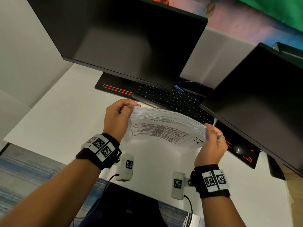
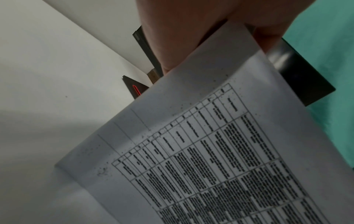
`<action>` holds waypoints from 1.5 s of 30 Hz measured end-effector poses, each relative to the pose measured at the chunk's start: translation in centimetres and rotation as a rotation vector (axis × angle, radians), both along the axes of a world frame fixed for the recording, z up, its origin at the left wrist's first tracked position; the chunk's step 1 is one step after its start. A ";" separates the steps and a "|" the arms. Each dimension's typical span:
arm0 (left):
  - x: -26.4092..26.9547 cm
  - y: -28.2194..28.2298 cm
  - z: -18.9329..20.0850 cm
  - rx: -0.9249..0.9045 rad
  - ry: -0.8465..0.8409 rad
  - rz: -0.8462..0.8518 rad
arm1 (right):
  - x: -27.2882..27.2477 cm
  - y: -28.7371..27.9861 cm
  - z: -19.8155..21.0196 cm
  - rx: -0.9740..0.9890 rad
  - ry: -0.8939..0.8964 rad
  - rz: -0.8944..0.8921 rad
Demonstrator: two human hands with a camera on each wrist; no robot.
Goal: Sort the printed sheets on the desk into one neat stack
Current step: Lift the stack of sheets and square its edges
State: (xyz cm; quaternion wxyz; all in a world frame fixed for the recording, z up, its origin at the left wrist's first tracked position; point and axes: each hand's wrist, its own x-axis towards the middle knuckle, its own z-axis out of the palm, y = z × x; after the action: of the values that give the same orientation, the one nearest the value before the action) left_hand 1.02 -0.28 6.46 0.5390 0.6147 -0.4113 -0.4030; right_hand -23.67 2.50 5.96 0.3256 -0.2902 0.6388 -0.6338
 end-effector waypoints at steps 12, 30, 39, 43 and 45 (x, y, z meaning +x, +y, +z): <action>-0.7 0.4 -0.9 -0.134 0.054 0.039 | 0.7 -0.1 -0.2 -0.024 -0.025 -0.129; 1.4 1.8 -2.9 -0.035 0.067 -0.302 | -0.3 0.5 -1.5 0.065 -0.191 0.104; 1.6 0.3 -3.1 0.062 -0.119 -0.230 | -1.8 -0.1 -1.9 0.164 0.039 0.273; 1.3 0.7 -2.0 -0.008 -0.007 -0.195 | -1.5 0.7 -1.7 0.111 0.045 0.241; 1.3 1.2 -2.0 0.003 -0.029 -0.236 | -1.6 1.5 -2.3 0.090 0.014 0.235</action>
State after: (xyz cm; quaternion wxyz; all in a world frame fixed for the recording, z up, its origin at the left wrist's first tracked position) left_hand 2.33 0.95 4.45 0.4808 0.5688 -0.4878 -0.4553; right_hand -25.23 3.97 3.63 0.4059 -0.3523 0.6306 -0.5599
